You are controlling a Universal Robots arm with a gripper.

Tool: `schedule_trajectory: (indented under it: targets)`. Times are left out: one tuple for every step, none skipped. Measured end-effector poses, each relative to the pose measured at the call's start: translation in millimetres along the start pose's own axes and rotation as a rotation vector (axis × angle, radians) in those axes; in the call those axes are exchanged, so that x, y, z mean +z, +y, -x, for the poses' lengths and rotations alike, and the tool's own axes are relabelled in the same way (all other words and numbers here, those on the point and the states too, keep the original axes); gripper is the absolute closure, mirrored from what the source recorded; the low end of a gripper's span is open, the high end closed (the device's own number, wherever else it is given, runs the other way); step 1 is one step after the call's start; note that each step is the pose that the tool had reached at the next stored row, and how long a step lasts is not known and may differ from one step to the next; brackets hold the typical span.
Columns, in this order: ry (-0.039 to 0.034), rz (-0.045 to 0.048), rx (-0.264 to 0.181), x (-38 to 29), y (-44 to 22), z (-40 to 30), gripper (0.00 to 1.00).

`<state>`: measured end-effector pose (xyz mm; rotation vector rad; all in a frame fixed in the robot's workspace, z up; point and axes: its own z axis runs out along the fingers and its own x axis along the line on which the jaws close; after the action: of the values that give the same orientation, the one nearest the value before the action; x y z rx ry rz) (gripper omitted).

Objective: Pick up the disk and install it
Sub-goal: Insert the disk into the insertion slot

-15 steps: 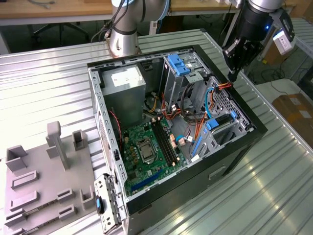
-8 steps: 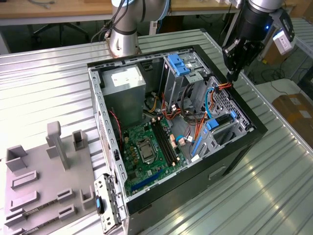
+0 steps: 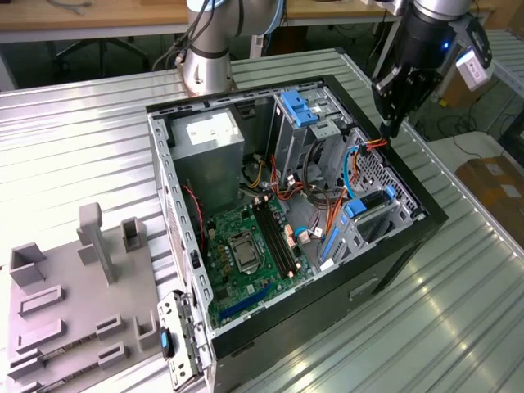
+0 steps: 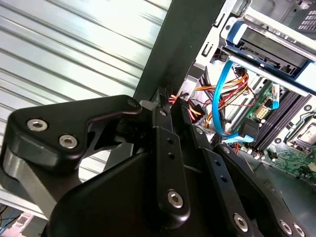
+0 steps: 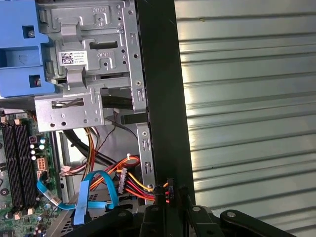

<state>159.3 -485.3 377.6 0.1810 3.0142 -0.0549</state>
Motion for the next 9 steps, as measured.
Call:
schedule_trajectory:
  targets:
    - [-0.0005, -0.0042, 0.0, 0.0, 1.8, -0.2, 0.76]
    - [-0.0013, -0.0108, -0.001, 0.0, 3.2, -0.4, 0.76]
    - [-0.0023, -0.0192, -0.002, 0.1, 3.3, -0.4, 0.76]
    - [-0.0031, -0.0257, -0.003, 0.2, 3.3, -0.4, 0.76]
    - [-0.0035, -0.0285, -0.003, 0.4, 3.4, -0.4, 0.76]
    - [-0.0037, -0.0305, -0.003, 0.3, 3.8, -0.5, 0.76]
    - [-0.0037, -0.0311, -0.003, 0.3, 4.2, -0.5, 0.76]
    - [-0.0038, -0.032, -0.001, 0.4, 4.6, -0.6, 0.76]
    - [-0.0039, -0.0334, -0.001, 0.4, 4.6, -0.6, 0.76]
